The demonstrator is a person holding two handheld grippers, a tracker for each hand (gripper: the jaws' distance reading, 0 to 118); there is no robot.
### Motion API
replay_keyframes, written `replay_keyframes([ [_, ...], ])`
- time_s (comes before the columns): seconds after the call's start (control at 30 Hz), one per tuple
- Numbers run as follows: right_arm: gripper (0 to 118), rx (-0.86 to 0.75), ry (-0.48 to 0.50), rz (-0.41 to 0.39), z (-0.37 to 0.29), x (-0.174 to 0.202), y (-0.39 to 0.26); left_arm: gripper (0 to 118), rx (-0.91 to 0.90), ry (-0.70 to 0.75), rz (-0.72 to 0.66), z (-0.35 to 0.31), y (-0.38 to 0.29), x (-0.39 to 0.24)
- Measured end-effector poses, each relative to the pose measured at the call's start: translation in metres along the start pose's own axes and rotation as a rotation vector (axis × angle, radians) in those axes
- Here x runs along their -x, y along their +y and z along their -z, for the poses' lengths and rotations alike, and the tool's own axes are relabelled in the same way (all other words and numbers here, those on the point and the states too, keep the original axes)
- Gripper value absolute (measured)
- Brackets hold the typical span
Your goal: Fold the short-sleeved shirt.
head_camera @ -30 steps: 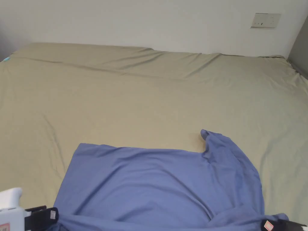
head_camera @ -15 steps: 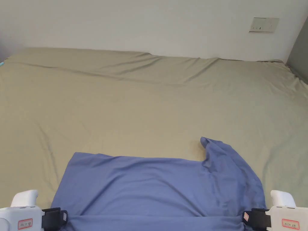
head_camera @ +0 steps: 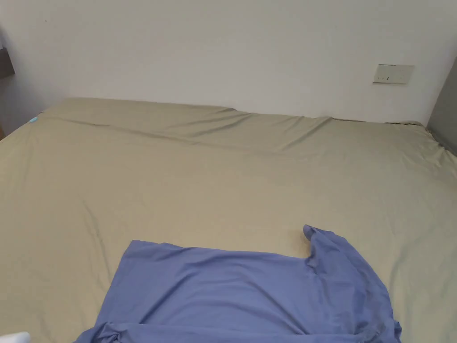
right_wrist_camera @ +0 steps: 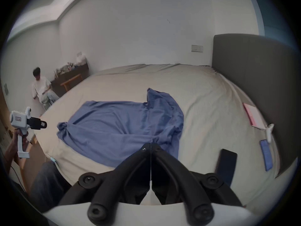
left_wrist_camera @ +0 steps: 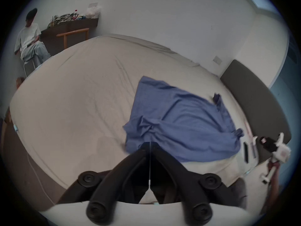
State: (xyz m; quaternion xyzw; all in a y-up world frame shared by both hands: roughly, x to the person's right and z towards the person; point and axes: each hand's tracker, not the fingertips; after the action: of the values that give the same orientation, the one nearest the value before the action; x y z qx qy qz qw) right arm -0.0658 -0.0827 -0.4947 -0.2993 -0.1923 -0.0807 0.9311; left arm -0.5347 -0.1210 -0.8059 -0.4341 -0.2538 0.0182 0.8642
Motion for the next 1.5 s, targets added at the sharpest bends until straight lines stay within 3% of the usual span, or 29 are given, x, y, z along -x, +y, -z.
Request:
replay_keyframes([
  [0.1, 9, 0.027, 0.102, -0.024, -0.008, 0.01, -0.005, 1, 0.044, -0.024, 0.029, 0.043, -0.001, 0.023],
  [0.17, 9, 0.012, 0.062, -0.057, -0.011, 0.016, -0.007, 1, 0.05, -0.022, 0.038, 0.067, 0.002, 0.031],
  [0.2, 9, 0.011, 0.059, -0.077, -0.013, 0.019, -0.007, 8, 0.06, 0.016, 0.055, 0.062, 0.002, 0.015],
  [0.27, 9, 0.011, 0.058, -0.081, -0.017, 0.023, -0.006, 87, 0.162, 0.03, 0.061, 0.093, 0.008, 0.021],
  [0.3, 9, 0.014, 0.062, -0.079, -0.015, 0.022, -0.005, 98, 0.202, 0.015, 0.043, 0.109, 0.008, 0.025],
  [0.4, 9, 0.031, 0.065, -0.073, -0.015, 0.021, -0.004, 99, 0.247, 0.059, 0.053, 0.144, 0.009, 0.021],
  [0.47, 9, 0.032, 0.048, -0.086, -0.016, 0.019, -0.005, 108, 0.182, 0.049, 0.125, 0.143, 0.015, 0.01],
  [0.53, 10, 0.033, 0.043, -0.082, -0.014, 0.014, -0.005, 105, 0.236, 0.092, 0.146, 0.146, 0.016, 0.003],
  [0.57, 15, 0.049, 0.048, -0.058, -0.007, 0.007, -0.006, 100, 0.236, 0.107, 0.141, 0.143, 0.012, 0.0],
  [0.6, 27, 0.084, 0.073, -0.024, 0.002, 0.001, -0.006, 87, 0.208, 0.136, 0.133, 0.145, 0.015, -0.001],
  [0.63, 57, 0.118, 0.078, -0.005, 0.012, -0.003, -0.007, 64, 0.188, 0.144, 0.128, 0.139, 0.014, -0.002],
  [0.67, 76, 0.155, 0.074, 0.013, 0.025, -0.007, -0.007, 39, 0.172, 0.121, 0.131, 0.132, 0.014, -0.003],
  [0.7, 82, 0.196, 0.085, 0.019, 0.041, -0.013, -0.009, 12, 0.166, 0.118, 0.133, 0.127, 0.014, -0.002],
  [0.9, 82, 0.357, 0.038, 0.018, 0.147, -0.022, -0.02, 11, 0.169, 0.094, 0.118, 0.124, 0.008, -0.007],
  [1.0, 83, 0.42, 0.055, 0.119, 0.19, -0.021, -0.037, 11, 0.185, 0.09, 0.117, 0.133, 0.01, -0.001],
  [1.03, 86, 0.277, 0.044, 0.046, 0.182, -0.013, -0.035, 11, 0.19, 0.08, 0.111, 0.132, 0.012, 0.001],
  [1.07, 86, 0.257, -0.012, -0.066, 0.179, -0.002, -0.033, 11, 0.193, 0.067, 0.096, 0.132, 0.013, 0.004],
  [1.1, 85, 0.355, -0.04, -0.127, 0.182, 0.005, -0.035, 11, 0.199, 0.052, 0.071, 0.13, 0.014, 0.006],
  [1.13, 81, 0.348, -0.06, -0.129, 0.179, 0.009, -0.034, 11, 0.2, 0.042, 0.052, 0.129, 0.014, 0.008],
  [1.17, 71, 0.351, -0.019, -0.051, 0.173, 0.007, -0.028, 11, 0.203, 0.033, 0.034, 0.128, 0.015, 0.009],
  [1.23, 24, 0.41, 0.071, 0.083, 0.168, 0.003, -0.025, 11, 0.206, 0.033, 0.02, 0.125, 0.016, 0.008],
  [1.27, 24, 0.405, 0.026, 0.095, 0.164, 0.0, -0.027, 11, 0.206, 0.035, 0.023, 0.123, 0.017, 0.007],
  [1.33, 24, 0.409, 0.067, 0.119, 0.156, -0.008, -0.028, 11, 0.195, 0.028, 0.04, 0.114, 0.017, 0.005],
  [1.43, 24, 0.395, 0.132, 0.273, 0.135, -0.026, -0.025, 11, 0.181, 0.002, 0.069, 0.093, 0.018, 0.005],
  [1.5, 24, 0.364, 0.176, 0.318, 0.114, -0.032, -0.019, 11, 0.158, 0.01, 0.112, 0.074, 0.021, 0.004],
])
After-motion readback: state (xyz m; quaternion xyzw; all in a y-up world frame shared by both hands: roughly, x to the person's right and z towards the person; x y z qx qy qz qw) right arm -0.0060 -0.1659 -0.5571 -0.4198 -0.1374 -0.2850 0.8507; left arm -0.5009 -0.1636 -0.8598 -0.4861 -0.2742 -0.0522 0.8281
